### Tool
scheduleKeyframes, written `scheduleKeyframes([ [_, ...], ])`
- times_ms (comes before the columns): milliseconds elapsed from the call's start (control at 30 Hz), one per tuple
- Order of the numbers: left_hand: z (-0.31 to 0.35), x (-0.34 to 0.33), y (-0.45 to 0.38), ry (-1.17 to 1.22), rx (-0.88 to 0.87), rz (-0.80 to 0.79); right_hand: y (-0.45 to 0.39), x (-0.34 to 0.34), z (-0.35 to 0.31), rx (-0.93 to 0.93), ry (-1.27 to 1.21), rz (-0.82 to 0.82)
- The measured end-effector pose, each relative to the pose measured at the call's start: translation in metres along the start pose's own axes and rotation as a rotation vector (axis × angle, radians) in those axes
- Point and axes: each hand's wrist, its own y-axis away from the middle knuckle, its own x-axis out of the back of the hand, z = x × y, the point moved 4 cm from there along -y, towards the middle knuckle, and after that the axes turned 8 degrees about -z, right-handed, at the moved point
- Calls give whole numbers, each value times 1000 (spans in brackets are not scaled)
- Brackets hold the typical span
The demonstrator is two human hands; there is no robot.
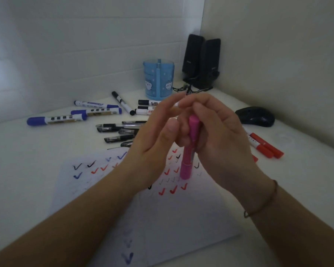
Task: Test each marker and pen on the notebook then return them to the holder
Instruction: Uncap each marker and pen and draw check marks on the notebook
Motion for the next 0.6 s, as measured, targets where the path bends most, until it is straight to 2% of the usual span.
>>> scheduleKeyframes([
  [100,1,-8,-3,174,72,-7,-1,-8,0,-28,-13,68],
  [200,-2,-14,-6,405,219,-3,-7,-10,5,-145,-55,82],
  [333,-1,-15,-11,544,407,57,-14,-16,18,-349,6,105],
  [500,-6,-22,-15,414,463,141,-14,-7,22,-381,149,293],
  [600,-7,-26,-17,364,419,139,-13,-4,20,-367,165,285],
])
